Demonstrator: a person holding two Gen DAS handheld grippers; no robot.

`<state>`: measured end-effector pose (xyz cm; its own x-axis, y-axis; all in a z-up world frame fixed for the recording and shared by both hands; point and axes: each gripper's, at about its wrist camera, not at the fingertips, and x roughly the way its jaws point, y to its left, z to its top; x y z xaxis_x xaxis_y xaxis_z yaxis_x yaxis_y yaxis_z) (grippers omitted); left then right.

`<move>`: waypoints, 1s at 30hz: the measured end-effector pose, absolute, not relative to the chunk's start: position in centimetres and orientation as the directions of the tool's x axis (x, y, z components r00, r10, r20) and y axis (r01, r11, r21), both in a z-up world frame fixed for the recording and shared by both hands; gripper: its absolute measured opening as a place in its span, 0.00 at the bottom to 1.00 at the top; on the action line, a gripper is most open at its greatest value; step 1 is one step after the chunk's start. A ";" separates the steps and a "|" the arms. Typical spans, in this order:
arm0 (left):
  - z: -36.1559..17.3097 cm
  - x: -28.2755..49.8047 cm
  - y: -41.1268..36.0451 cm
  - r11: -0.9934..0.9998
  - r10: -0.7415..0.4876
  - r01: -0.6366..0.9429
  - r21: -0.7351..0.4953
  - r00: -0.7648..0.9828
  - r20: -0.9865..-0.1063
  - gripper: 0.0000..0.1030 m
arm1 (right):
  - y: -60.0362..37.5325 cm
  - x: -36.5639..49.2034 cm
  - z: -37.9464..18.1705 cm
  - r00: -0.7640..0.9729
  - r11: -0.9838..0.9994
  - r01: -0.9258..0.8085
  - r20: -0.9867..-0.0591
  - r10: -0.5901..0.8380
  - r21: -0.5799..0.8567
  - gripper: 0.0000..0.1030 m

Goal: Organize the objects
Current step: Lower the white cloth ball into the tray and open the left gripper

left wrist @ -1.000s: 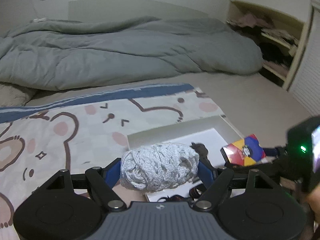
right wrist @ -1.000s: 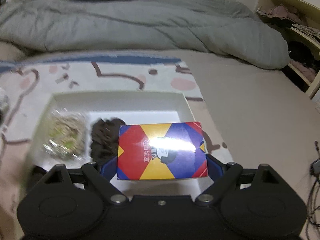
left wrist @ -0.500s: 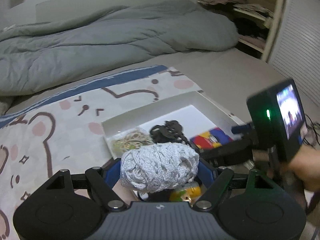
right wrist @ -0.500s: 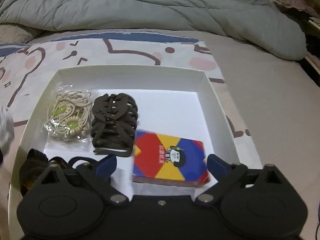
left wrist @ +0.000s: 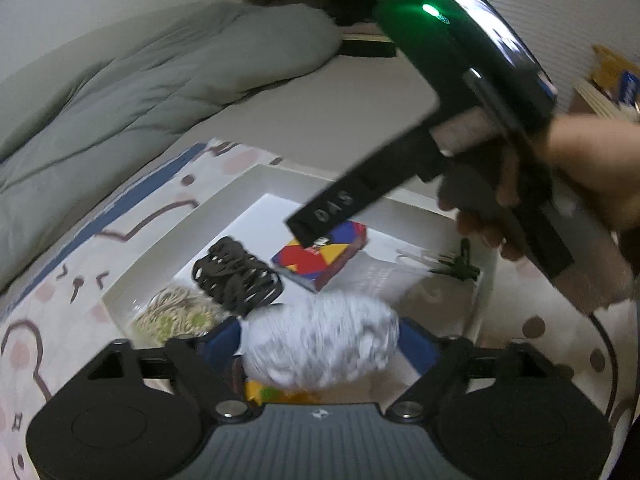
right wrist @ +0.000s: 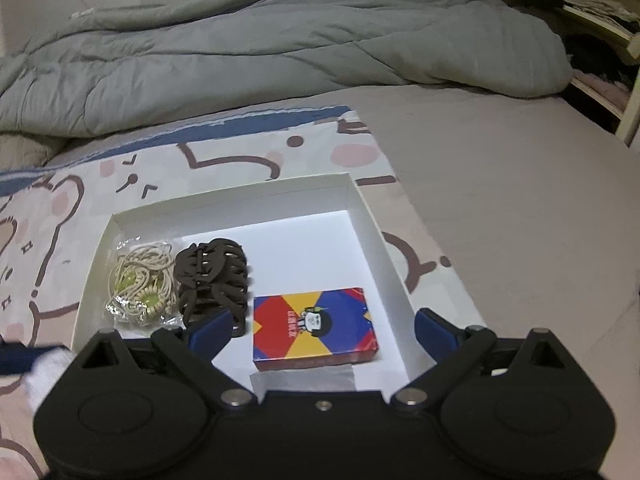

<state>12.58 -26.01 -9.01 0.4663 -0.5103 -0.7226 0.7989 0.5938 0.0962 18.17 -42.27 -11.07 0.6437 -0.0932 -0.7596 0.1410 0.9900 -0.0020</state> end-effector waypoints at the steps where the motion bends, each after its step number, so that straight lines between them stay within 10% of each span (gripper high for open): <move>1: -9.1 12.3 -26.2 0.589 -0.507 0.801 0.109 0.471 -0.721 0.94 | -42.5 18.1 -11.0 0.644 0.990 0.144 -0.760 -0.091 0.004 0.95; 30: -5.6 12.5 -22.9 0.752 -0.430 0.656 0.067 0.565 -0.704 0.97 | -41.0 14.2 -6.3 0.701 0.992 0.113 -0.712 -0.043 0.051 0.96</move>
